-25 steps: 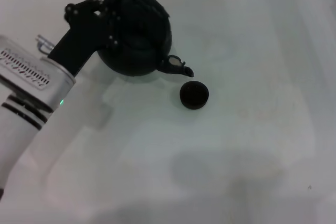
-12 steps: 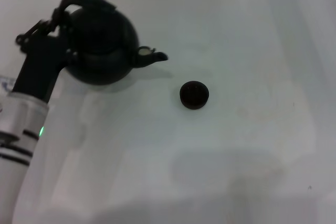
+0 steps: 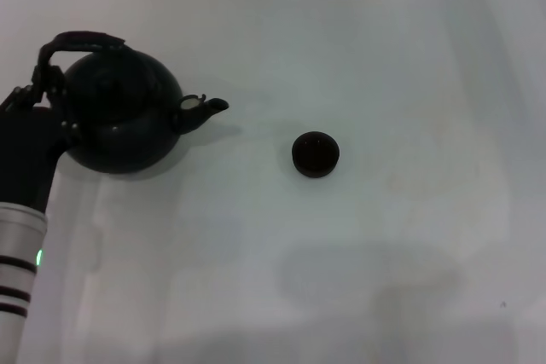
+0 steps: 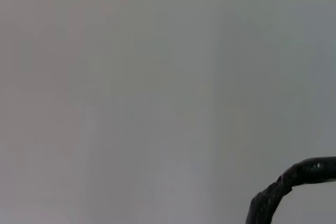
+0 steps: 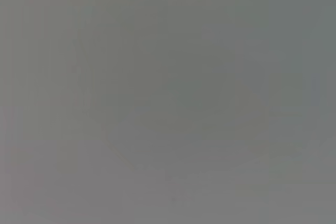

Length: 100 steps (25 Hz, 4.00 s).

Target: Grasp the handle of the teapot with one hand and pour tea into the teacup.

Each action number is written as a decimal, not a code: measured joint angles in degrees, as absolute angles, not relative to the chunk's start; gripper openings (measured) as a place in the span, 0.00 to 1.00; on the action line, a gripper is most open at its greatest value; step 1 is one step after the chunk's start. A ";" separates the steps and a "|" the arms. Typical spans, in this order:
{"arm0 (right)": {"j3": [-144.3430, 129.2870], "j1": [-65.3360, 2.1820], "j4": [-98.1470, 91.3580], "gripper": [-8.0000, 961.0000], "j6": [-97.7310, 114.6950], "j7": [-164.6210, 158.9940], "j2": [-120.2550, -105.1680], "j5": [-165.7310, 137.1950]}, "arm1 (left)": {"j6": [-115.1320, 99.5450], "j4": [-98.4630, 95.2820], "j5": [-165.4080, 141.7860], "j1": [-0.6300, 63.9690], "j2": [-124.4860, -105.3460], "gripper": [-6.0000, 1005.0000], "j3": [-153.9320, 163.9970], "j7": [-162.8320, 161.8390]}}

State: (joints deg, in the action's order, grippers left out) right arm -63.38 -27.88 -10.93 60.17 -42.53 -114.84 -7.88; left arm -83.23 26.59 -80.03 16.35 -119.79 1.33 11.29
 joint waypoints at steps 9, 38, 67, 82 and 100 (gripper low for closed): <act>-64.16 -28.07 -11.15 0.89 60.96 -40.11 -114.94 -9.00 | -83.07 26.11 -78.60 15.72 -119.67 0.16 0.79 8.30; -70.04 -29.09 -11.86 0.89 61.35 -29.52 -115.32 -10.06 | -79.78 23.50 -78.30 16.95 -119.62 0.24 0.79 2.19; -69.94 -28.56 -11.86 0.89 61.35 -29.71 -115.32 -9.84 | -79.85 23.34 -78.97 17.20 -119.40 0.49 1.29 -2.25; -68.21 -28.64 -11.86 0.89 61.35 -29.71 -115.08 -9.84 | -85.57 23.76 -79.19 13.88 -119.47 0.89 4.93 -5.78; -68.13 -29.00 -11.63 0.89 60.58 -29.71 -115.31 -10.02 | -92.79 21.36 -67.08 8.52 -119.26 0.89 3.88 -13.38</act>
